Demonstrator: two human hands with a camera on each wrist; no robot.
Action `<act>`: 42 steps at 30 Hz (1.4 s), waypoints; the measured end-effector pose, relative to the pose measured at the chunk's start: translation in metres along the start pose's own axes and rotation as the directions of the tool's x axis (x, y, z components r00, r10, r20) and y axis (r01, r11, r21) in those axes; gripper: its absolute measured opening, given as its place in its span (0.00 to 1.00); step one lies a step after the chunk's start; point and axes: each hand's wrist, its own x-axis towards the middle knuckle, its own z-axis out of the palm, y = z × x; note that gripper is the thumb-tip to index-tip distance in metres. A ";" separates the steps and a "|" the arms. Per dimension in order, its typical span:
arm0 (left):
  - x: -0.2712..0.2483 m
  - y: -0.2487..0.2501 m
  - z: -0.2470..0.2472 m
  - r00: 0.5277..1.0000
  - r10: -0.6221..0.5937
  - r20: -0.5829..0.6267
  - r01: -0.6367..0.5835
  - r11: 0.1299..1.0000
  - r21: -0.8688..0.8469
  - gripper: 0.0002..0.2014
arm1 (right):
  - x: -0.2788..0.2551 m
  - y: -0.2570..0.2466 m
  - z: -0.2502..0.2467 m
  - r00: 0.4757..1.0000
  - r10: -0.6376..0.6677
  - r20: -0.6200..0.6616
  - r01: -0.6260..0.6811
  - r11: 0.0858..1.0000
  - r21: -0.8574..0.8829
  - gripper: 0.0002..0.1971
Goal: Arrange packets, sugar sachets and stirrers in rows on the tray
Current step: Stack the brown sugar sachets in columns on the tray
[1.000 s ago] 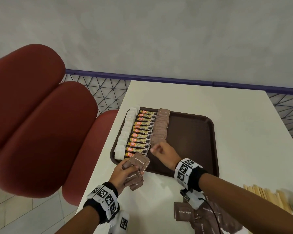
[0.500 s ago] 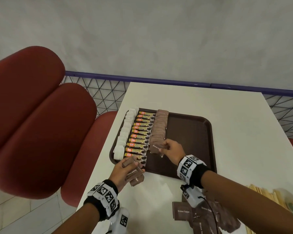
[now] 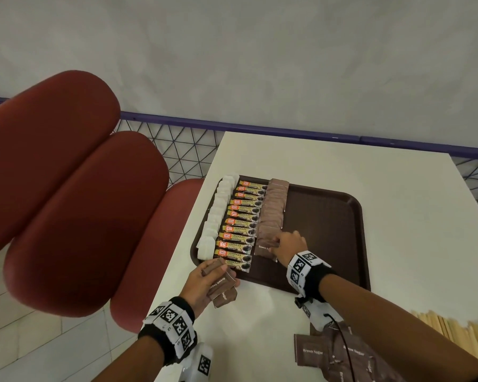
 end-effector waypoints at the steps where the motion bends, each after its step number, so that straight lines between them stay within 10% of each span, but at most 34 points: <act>1: 0.000 0.000 -0.002 1.000 0.001 0.002 -0.001 1.000 0.000 0.12 | 0.002 -0.001 0.002 1.000 -0.005 -0.008 0.005 0.999 -0.031 0.15; 20: -0.001 -0.001 0.003 1.000 0.019 -0.008 -0.019 0.999 -0.032 0.12 | -0.008 -0.002 0.008 0.965 -0.069 -0.254 0.097 0.990 0.100 0.17; 28: 0.005 -0.001 0.018 0.990 0.105 -0.091 -0.103 0.994 0.021 0.15 | -0.044 -0.017 0.004 0.957 -0.286 -0.049 0.264 0.788 0.557 0.09; 35: 0.008 -0.004 0.034 0.978 0.154 -0.142 -0.146 0.987 0.062 0.15 | -0.066 -0.022 0.008 0.901 -0.363 0.238 0.086 0.686 0.722 0.17; 42: 0.004 -0.006 0.045 0.982 0.139 -0.126 -0.140 0.990 0.003 0.15 | -0.071 -0.030 0.017 0.940 -0.261 0.221 -0.011 0.622 0.783 0.20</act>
